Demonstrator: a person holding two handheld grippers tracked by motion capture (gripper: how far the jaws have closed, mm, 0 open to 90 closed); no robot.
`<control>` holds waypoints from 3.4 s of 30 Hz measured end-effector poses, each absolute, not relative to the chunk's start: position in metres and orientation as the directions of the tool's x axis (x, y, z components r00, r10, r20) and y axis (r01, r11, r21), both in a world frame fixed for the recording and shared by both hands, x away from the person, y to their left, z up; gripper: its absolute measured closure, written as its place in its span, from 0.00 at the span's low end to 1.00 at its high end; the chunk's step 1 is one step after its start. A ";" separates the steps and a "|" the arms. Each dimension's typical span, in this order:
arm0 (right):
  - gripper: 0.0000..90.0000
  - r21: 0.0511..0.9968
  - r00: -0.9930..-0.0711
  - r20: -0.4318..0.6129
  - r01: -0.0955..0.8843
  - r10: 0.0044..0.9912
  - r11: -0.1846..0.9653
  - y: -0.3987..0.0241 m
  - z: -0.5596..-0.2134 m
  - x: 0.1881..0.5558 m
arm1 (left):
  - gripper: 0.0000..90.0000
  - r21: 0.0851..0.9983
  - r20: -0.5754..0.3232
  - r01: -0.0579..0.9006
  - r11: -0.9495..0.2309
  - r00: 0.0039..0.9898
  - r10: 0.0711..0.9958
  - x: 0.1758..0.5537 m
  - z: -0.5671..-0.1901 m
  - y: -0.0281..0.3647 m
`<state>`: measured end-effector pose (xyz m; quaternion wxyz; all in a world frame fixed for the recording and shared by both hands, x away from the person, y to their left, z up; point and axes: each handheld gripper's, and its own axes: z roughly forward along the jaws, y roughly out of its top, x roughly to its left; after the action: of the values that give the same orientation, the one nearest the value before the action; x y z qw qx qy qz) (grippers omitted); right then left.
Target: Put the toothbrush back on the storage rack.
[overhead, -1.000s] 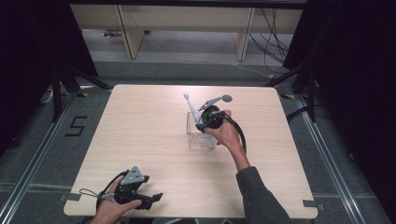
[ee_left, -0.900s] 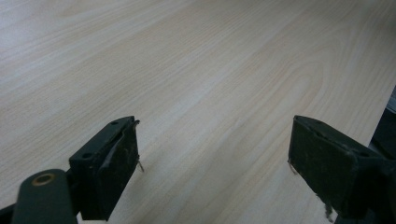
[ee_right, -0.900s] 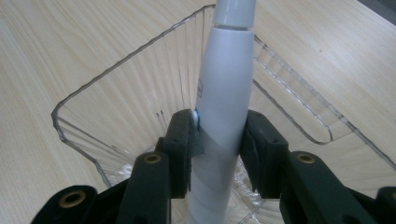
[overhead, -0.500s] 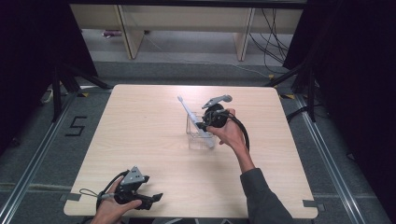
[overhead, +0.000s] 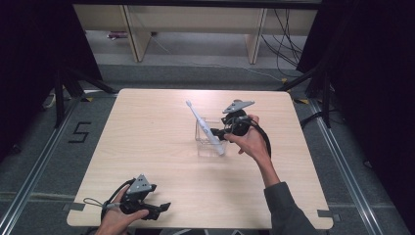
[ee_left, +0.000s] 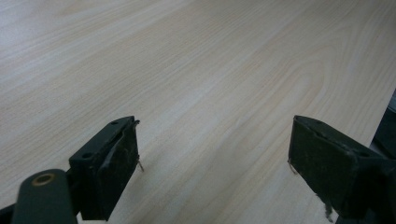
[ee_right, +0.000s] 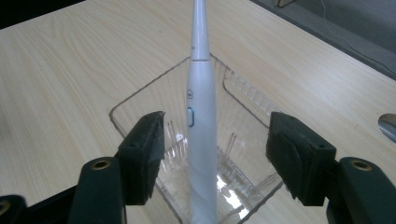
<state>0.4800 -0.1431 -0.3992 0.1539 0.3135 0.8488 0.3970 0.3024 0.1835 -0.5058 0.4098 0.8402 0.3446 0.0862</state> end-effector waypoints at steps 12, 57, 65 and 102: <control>0.34 0.779 -0.744 0.017 0.429 0.668 0.457 -0.157 -0.402 0.463 | 0.17 0.752 -0.135 0.508 -0.420 0.743 0.655 0.303 -0.506 0.183; 0.26 0.814 -0.702 0.009 0.419 0.712 0.402 -0.227 -0.419 0.397 | 0.17 0.765 -0.152 0.513 -0.390 0.732 0.664 0.301 -0.505 0.182; 0.24 0.809 -0.709 0.007 0.418 0.705 0.414 -0.233 -0.426 0.384 | 0.17 0.765 -0.153 0.513 -0.389 0.731 0.665 0.301 -0.505 0.182; 0.22 0.752 -0.749 -0.001 0.436 0.663 0.494 -0.237 -0.465 0.345 | 0.17 0.770 -0.151 0.507 -0.387 0.734 0.662 0.301 -0.505 0.182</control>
<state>0.3454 -0.2366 -0.4650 0.1467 0.3225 0.8518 0.3859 0.3012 0.1816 -0.5053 0.4266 0.8277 0.3532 0.0906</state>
